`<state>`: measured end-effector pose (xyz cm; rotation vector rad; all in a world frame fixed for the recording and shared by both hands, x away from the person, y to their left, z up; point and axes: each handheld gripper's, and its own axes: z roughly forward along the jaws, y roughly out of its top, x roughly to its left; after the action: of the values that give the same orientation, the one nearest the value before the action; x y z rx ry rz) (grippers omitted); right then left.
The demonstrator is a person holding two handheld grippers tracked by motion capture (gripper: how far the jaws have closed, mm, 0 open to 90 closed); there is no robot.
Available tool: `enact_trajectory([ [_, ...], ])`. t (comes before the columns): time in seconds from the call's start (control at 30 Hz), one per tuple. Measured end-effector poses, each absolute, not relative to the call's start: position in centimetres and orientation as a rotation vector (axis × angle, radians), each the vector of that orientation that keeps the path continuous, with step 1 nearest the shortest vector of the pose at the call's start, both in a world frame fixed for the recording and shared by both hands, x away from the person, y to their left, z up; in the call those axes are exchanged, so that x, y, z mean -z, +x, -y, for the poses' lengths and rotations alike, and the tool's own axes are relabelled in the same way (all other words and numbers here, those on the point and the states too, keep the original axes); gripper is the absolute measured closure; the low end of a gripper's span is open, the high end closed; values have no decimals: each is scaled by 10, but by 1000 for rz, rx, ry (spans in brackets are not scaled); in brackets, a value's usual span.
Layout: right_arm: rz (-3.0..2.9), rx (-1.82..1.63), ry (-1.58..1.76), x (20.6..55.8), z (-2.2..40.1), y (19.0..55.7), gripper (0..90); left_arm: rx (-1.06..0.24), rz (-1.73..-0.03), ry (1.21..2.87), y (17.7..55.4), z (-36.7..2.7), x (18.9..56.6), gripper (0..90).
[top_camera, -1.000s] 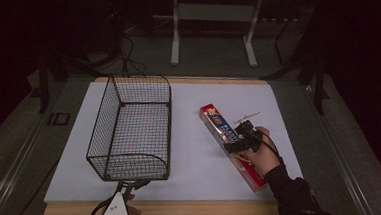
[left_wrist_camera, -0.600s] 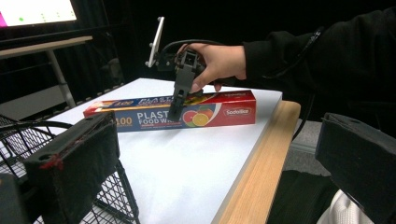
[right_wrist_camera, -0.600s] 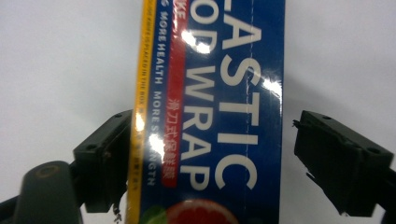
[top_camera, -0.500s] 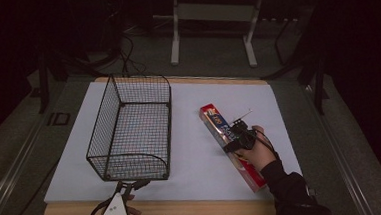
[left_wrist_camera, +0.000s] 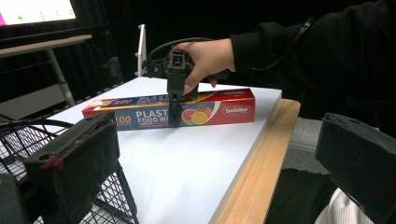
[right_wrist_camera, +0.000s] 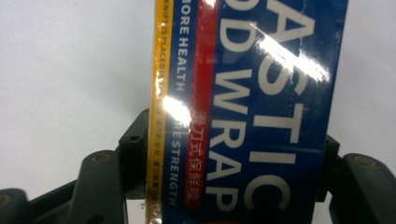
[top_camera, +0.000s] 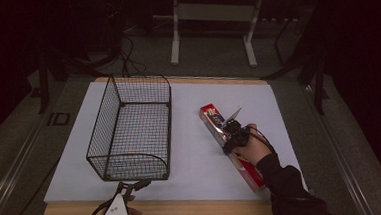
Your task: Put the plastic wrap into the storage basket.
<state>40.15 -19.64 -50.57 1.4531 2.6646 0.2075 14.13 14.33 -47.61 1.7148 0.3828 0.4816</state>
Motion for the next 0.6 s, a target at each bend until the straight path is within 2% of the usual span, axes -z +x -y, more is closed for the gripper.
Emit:
enact_trajectory([
  [0.33,-2655,-258,1467,501,202,403,395,-475,-388,1715,142,-143,476,2],
  [0.6,-2607,-348,1474,477,202,405,396,-480,-390,1716,142,-143,477,2],
])
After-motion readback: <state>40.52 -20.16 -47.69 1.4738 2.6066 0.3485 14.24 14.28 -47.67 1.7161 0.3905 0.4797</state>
